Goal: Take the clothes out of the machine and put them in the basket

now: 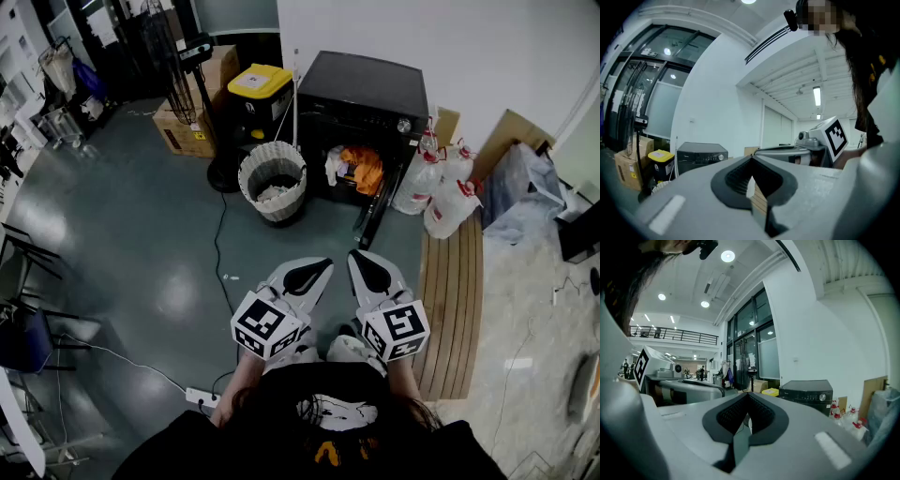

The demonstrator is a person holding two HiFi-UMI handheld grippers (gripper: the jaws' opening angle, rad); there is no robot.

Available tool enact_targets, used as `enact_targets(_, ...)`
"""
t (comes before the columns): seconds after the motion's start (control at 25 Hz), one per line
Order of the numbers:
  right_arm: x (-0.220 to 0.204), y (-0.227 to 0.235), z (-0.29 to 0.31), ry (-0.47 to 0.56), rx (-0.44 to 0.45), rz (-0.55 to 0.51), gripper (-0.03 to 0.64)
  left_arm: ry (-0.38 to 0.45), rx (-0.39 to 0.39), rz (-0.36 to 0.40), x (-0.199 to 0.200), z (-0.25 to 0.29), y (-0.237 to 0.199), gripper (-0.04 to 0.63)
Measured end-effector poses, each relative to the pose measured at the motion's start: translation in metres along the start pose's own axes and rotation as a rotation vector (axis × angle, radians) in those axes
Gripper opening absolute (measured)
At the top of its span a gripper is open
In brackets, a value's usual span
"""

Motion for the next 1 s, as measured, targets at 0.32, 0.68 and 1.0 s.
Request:
enact_targets(0.32, -0.004, -0.014, 0.011, 0.012, -0.006, 0.011, 0.021, -0.009, 0.012, 0.012, -0.002, -0.017, -0.009, 0.0)
enact_targets(0.68, -0.018, -0.034, 0.019, -0.043, -0.012, -0.017, 0.063, -0.033, 0.031, -0.017, -0.018, -0.039, -0.024, 0.0)
enact_targets(1.0, -0.02, -0.007, 0.05, -0.043, -0.005, 0.009, 0.064, -0.048, 0.022, -0.021, -0.021, -0.013, -0.05, 0.0)
Point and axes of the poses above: the fingertips, and each gripper's own axes: z forward along the fingers, y to its right, x out of its top, the point moved 10 cm from there along -z, backward along the fingers, and after that the axes turned 1 degree about x, right-handed, at the moved point
